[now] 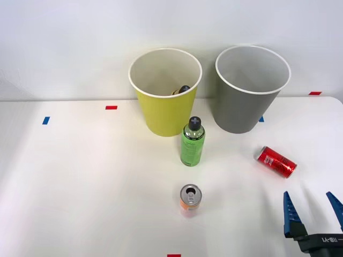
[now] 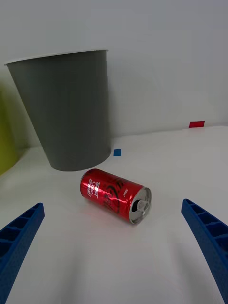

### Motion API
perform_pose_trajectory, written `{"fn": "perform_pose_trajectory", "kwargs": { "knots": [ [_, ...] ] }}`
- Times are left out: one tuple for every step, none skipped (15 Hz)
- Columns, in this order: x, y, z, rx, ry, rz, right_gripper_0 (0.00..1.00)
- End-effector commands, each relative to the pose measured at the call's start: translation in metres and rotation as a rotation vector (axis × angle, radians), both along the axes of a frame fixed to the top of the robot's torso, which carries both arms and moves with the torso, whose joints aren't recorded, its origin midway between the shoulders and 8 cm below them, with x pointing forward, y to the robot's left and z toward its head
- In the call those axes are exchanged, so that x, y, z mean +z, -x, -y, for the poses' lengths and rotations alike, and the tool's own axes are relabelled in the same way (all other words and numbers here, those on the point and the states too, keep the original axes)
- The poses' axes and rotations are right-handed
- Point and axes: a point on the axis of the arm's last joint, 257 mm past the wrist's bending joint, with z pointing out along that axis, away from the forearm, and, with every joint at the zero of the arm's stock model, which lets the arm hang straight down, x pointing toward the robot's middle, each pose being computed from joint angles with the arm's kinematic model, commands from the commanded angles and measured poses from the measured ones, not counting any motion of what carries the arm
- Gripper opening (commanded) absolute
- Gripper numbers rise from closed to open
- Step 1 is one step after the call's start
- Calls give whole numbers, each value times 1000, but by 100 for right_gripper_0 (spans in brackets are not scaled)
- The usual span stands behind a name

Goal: Put cans in the gray bin, plastic bottles in the light green bin

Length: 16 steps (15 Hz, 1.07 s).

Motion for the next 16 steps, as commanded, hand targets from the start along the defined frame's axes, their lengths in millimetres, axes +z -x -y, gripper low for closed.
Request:
{"fn": "perform_pose_trajectory", "kwargs": {
  "knots": [
    [-10, 15, -4, -13, 63, -19, 100],
    [-14, 20, -6, -13, 58, -31, 100],
    [-17, 24, -7, -13, 53, -42, 100],
    [-21, 29, -10, -14, 34, -51, 100],
    [-20, 32, -13, -11, 24, -47, 100],
    [-20, 35, -13, -9, 25, -46, 100],
    [-21, 36, -14, -8, 27, -47, 100],
    [-22, 38, -15, -8, 25, -50, 100],
    [-22, 39, -17, -5, 24, -48, 100],
    [-21, 41, -19, -3, 13, -43, 100],
    [-19, 42, -20, -4, 9, -36, 100],
    [-17, 43, -21, 0, 7, -28, 100],
    [-15, 45, -22, 2, 7, -19, 100],
    [-14, 46, -25, 7, 10, -15, 100],
    [-14, 47, -27, 9, 15, -13, 100],
    [-15, 48, -29, 10, 19, -15, 100]
  ]
}}
